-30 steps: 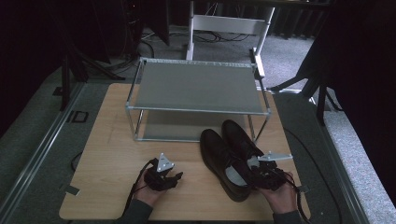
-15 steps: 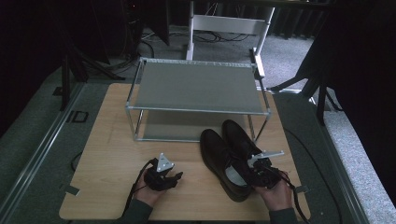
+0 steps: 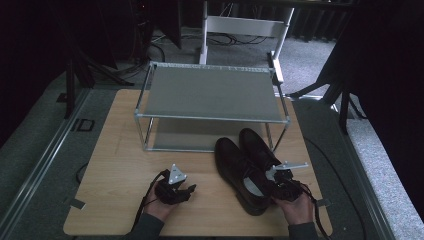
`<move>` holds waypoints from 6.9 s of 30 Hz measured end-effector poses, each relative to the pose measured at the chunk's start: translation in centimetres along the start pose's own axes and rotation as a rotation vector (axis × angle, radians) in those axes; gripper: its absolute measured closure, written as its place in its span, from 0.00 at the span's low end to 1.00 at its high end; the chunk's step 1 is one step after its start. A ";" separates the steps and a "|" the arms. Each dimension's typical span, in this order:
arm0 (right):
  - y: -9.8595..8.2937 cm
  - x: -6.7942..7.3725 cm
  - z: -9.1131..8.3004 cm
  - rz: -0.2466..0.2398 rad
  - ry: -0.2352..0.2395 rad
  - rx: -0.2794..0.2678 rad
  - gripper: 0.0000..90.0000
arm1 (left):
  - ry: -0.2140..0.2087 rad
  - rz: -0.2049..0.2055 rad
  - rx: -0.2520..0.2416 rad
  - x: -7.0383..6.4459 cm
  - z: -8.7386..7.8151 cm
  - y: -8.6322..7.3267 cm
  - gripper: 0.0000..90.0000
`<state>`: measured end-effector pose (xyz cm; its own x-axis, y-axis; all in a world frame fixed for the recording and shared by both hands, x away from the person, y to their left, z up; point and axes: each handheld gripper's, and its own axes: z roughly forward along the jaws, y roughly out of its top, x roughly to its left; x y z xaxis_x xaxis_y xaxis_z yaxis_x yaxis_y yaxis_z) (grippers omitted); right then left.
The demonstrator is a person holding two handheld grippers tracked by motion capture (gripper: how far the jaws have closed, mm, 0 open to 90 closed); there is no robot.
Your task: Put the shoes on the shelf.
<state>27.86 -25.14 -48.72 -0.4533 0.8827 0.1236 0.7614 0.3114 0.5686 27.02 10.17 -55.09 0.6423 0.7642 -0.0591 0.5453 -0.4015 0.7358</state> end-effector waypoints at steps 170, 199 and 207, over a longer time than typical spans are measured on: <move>4.4 -0.5 7.8 -0.008 -0.035 -0.344 0.44 | -0.033 0.076 0.057 -0.1 7.7 9.5 0.29; 6.6 -0.9 9.6 0.003 -0.060 -0.341 0.48 | 0.014 0.163 0.080 2.8 9.7 11.4 0.39; 6.7 -0.9 9.7 0.001 -0.062 -0.340 0.48 | 0.026 0.148 0.077 2.7 9.6 11.3 0.42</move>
<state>37.86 -20.46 -52.92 -0.4158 0.9059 0.0807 0.5588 0.1844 0.8086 40.05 2.82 -53.45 0.7051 0.7062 0.0638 0.4865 -0.5473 0.6810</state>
